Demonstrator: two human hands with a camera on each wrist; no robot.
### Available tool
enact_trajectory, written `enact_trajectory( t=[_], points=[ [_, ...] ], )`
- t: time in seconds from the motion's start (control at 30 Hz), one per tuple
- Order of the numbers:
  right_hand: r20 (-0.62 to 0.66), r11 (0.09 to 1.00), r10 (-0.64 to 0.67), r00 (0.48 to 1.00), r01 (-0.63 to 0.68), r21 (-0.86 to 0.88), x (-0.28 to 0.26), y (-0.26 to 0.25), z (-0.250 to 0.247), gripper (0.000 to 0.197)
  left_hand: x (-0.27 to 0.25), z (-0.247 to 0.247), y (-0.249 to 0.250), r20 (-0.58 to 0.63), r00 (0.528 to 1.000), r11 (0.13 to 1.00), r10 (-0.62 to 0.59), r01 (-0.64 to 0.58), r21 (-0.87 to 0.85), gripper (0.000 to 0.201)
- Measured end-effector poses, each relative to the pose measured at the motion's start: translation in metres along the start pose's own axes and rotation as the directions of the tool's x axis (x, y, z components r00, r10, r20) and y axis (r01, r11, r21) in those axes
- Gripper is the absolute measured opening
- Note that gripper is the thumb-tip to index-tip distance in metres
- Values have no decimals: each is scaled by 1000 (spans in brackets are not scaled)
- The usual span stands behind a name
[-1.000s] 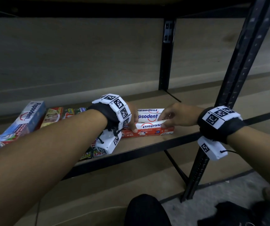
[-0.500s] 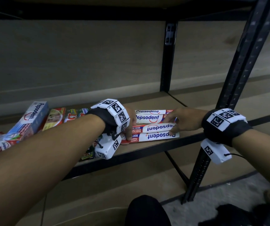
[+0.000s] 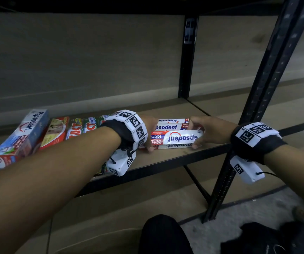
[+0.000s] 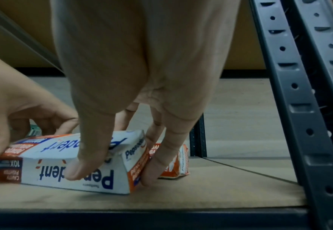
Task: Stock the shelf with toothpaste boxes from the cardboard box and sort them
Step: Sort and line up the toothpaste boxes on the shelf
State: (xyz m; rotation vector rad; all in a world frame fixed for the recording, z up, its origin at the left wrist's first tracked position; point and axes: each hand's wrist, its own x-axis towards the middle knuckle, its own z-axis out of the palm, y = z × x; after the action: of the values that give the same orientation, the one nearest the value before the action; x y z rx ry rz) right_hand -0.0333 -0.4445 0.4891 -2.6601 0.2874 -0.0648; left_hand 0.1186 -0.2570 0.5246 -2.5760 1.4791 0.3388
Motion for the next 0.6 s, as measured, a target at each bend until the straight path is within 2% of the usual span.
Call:
enact_trajectory(
  t=[0.07, 0.13, 0.23, 0.33, 0.4, 0.6],
  points=[
    [1, 999, 16, 1000, -16, 28, 0, 2, 0, 45, 0, 0, -6, -8, 1000, 996, 14, -15, -92, 44],
    [18, 999, 37, 999, -38, 39, 0, 1, -1, 48, 0, 2, -11, -27, 1000, 988, 4, -9, -156, 50],
    [97, 995, 96, 991, -98, 20, 2, -3, -6, 53, 2, 4, -10, 2, 1000, 992, -15, 16, -122, 67],
    [144, 991, 113, 983, -121, 47, 3, -7, -10, 55, 3, 5, -5, 52, 999, 997, -8, 12, -72, 69],
    [101, 982, 91, 991, -106, 155, 3, -8, -10, 57, 6, 7, -1, 33, 999, 995, 30, -26, -94, 61],
    [-138, 894, 31, 990, 34, 447, 3, -15, -16, 61, 10, -4, 13, -168, 984, 974, 51, -86, -211, 36]
  ],
)
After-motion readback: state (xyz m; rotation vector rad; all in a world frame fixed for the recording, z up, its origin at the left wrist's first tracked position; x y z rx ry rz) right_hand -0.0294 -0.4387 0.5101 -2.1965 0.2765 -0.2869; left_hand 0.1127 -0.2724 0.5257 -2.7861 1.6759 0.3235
